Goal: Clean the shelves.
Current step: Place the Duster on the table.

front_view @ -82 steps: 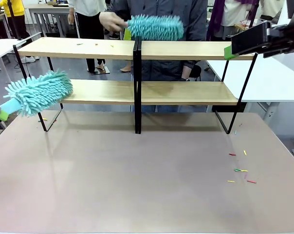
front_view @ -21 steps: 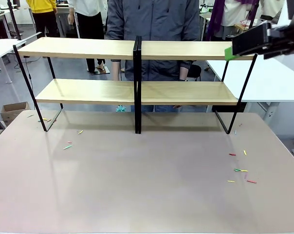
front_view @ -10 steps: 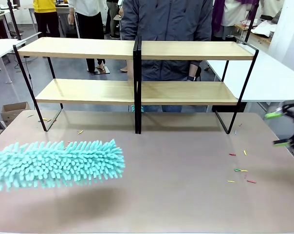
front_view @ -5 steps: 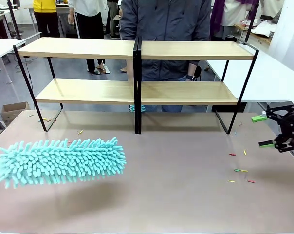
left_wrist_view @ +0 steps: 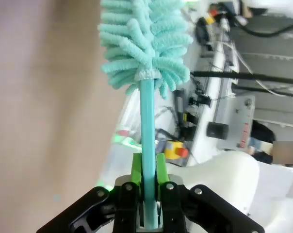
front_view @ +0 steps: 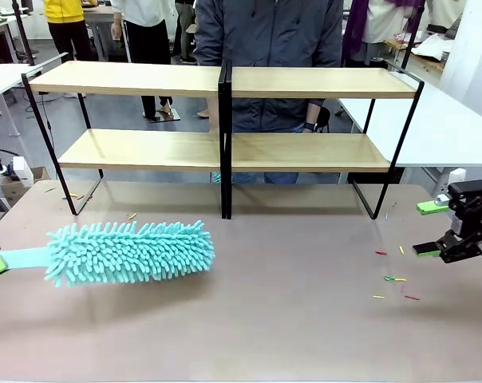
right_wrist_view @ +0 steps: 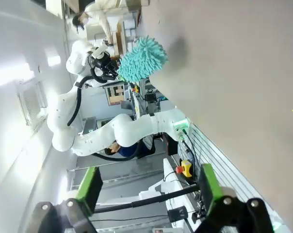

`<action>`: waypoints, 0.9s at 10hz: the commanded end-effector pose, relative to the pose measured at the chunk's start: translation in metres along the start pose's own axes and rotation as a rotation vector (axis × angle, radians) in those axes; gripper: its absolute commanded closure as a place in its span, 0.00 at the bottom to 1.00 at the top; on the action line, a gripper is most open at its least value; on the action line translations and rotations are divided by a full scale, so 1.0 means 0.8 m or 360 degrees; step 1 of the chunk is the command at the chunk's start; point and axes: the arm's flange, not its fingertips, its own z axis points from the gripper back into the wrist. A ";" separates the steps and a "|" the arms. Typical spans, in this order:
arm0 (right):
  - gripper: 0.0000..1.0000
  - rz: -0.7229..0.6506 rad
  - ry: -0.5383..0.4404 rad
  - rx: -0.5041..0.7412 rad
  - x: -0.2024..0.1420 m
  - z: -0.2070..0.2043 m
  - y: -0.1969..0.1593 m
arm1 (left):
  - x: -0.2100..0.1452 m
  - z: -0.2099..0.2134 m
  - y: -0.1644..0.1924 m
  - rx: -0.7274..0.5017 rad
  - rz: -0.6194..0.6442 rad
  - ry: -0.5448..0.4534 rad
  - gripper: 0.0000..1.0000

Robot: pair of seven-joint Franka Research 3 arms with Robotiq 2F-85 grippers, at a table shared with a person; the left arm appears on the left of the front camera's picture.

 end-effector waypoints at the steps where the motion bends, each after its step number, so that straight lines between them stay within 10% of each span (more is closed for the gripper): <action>1: 0.00 -0.0059 -0.0052 -0.0063 0.007 -0.003 0.013 | 0.002 0.007 0.012 0.0145 -0.0126 0.0047 0.87; 3: 0.00 -0.0059 -0.0052 -0.0063 0.007 -0.003 0.013 | 0.001 0.010 0.016 0.0174 -0.0155 0.0143 0.87; 4: 0.00 -0.0059 -0.0052 -0.0063 0.007 -0.003 0.013 | 0.001 0.011 0.018 0.0172 -0.0143 0.0219 0.45; 5: 0.00 -0.0059 -0.0052 -0.0063 0.007 -0.003 0.013 | -0.001 0.018 0.017 0.0194 -0.0136 0.0192 0.27; 6: 0.00 -0.0059 -0.0052 -0.0063 0.007 -0.003 0.013 | -0.009 0.033 0.009 0.0255 -0.0149 0.0061 0.00; 9: 0.00 0.0023 -0.0024 0.0014 -0.005 0.002 0.014 | -0.078 0.092 -0.056 0.0020 -0.0307 -0.0814 0.03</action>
